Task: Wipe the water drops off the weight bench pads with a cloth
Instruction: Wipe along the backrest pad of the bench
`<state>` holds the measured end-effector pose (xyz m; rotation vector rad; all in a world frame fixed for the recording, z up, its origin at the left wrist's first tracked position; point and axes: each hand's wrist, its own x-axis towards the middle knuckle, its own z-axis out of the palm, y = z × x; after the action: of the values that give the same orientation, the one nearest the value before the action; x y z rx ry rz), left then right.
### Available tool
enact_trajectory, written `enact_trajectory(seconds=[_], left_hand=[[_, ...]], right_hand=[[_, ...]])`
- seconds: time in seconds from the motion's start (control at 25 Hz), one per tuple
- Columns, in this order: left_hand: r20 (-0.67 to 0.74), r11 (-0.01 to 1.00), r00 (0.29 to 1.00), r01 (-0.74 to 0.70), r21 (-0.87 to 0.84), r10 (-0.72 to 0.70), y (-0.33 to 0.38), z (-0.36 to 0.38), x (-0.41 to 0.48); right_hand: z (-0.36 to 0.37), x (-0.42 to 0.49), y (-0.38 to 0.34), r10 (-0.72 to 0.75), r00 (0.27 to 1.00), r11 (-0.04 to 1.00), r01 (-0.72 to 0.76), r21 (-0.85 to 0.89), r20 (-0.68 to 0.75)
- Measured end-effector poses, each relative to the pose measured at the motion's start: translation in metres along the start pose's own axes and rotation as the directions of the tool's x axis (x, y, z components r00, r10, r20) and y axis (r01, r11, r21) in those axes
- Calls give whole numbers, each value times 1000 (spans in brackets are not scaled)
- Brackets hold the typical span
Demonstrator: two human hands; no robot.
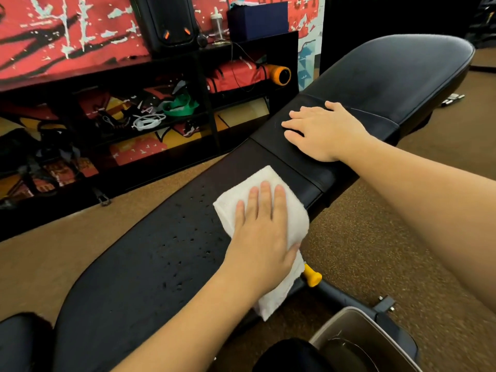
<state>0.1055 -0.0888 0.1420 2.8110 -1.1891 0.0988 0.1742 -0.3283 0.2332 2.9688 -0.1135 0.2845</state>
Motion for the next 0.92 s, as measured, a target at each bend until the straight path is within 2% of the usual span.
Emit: enact_trajectory(seconds=[0.2,0.36,0.44,0.52,0.6,0.72,0.84,0.92], left_hand=[[-36,997,999,21,-75,-24,20,-17,31],[-166,999,986,-29,36,35,15,12,-18],[-200,999,979,-36,35,42,6,22,-24],[-159,999,987,-30,-27,25,-2,15,-15],[-26,990,999,34,-134,-38,-8,2,1],[86,935,983,184,-304,-165,-27,-14,34],[130,854,931,365,-370,-341,-62,-23,71],[131,826,900,434,-360,-416,-82,-27,89]], right_hand=[[-1,0,-1,2,1000,1000,-2,-9,1],[-3,-3,-2,0,1000,1000,0,-7,11],[-2,-2,-2,-2,1000,1000,2,-11,9],[-1,-1,-2,-2,1000,1000,3,-18,10],[-1,0,-1,2,1000,999,-1,-34,12],[-2,-1,-2,-7,1000,999,8,-46,24],[-3,-2,-3,-3,1000,998,5,-63,26],[-4,-2,-4,2,999,998,0,-67,33]])
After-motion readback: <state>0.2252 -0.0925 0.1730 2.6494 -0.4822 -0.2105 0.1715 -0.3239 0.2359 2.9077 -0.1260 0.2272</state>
